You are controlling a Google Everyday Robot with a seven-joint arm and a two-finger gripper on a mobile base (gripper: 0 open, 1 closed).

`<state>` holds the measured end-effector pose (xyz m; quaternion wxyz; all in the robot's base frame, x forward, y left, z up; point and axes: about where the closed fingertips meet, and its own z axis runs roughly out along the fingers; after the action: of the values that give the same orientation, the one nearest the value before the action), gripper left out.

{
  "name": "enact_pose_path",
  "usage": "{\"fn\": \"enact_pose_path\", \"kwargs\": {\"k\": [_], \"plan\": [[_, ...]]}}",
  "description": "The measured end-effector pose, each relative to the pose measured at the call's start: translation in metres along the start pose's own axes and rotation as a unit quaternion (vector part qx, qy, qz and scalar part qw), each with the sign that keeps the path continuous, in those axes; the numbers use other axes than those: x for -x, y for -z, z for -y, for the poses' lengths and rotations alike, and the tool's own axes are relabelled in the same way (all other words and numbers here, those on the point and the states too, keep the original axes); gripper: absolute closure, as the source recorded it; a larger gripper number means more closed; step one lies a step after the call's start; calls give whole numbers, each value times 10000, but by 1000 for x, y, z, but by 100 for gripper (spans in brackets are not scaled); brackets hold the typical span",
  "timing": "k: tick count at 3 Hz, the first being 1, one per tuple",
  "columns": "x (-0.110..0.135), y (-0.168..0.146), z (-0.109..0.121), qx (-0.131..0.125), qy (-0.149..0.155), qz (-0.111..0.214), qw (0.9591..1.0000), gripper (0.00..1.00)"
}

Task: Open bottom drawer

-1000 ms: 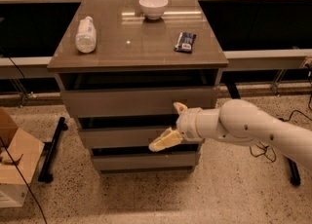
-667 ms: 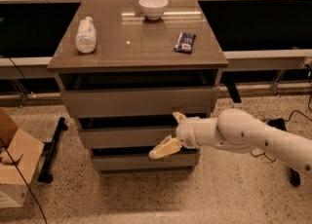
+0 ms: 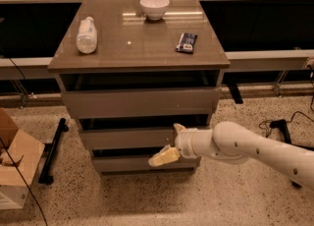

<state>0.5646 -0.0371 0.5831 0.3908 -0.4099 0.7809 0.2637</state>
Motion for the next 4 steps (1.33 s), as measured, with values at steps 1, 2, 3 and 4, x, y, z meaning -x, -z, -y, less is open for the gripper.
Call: {"fn": "enact_pose_path", "kwargs": {"k": [1,2,3,4], "plan": [[-60,-32,8,102,-565,-56,9983,0],[-116,-59,29,30,-1018,-9,9948,0],[-168,-98,73,-62,-1394,96,9902,0],[-169,-101,71,-64,-1395,74,9902,0]]}}
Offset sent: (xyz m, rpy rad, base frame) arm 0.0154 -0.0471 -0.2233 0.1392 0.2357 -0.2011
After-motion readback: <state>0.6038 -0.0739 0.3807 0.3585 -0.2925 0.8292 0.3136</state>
